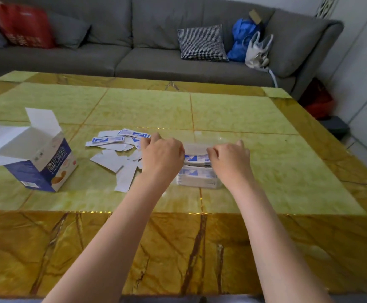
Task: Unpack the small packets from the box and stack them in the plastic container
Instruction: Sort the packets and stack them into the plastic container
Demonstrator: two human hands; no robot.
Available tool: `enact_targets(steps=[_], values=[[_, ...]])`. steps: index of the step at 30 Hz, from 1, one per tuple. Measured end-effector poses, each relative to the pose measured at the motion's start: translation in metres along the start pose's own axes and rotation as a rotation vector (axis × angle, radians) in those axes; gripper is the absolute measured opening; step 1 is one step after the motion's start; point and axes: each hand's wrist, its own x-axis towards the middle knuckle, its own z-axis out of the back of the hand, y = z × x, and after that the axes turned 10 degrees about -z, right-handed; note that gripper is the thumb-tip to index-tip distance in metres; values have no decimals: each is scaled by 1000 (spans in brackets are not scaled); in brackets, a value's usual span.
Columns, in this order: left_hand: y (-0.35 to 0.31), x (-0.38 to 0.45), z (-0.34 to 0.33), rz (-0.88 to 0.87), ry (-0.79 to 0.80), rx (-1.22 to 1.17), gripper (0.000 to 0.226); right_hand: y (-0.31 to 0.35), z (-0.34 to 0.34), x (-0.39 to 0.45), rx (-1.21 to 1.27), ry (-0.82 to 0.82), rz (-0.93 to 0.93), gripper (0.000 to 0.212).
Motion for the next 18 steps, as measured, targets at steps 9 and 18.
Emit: enact_targets(steps=[9, 18], values=[[-6, -1, -2, -52, 80, 149, 29, 2, 2, -8, -124, -11, 19, 42], [-8, -2, 0, -46, 106, 137, 29, 3, 2, -8, -55, -35, 8, 36]])
